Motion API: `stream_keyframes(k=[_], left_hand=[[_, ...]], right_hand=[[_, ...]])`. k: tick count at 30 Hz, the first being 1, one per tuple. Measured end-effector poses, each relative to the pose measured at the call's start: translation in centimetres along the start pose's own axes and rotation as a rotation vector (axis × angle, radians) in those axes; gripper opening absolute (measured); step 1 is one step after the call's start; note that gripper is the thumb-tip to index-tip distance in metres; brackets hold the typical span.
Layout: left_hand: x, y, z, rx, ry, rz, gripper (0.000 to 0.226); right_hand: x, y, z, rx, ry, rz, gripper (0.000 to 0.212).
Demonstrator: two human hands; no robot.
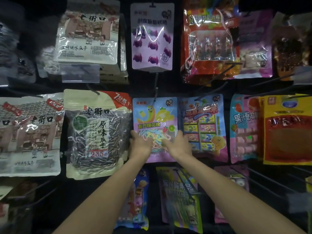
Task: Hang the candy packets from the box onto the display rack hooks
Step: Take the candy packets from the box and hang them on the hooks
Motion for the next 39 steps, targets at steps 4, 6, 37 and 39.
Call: stream_keyframes(k=[4,6,37,39], left_hand=[[-1.1,-0.4,-0.9,0.021,-0.036,0.034,0.080],[-0.8,-0.1,-0.7,0.015,-0.028,0.031,0.082],[10.4,3.7,1.3,-0.871,-0.322,-0.449,0.087],[11.8,4.5,2.7,-0.885,-0.316,-0.495,0.078]], right_hand=[[-0.3,-0.1,0.0,0.045,-0.018,0.011,0.058],[-0.4,-0.3,0.4,0.066,-0.013,0.013,0.056],[4.9,-0.5,6.6,0.165,-0.062,0.130,0.048],[6.0,-0.8,7.7,0.165,-0.077,0.162,0.054]])
Point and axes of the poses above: each hand's wrist, its own x-axis away from the middle knuckle, its own z-axis out of the back of the hand, y = z × x, the point moved 8 cm from there along -x, towards the middle knuckle, and after that the axes turned 5 degrees about y, right-handed, at the moved point
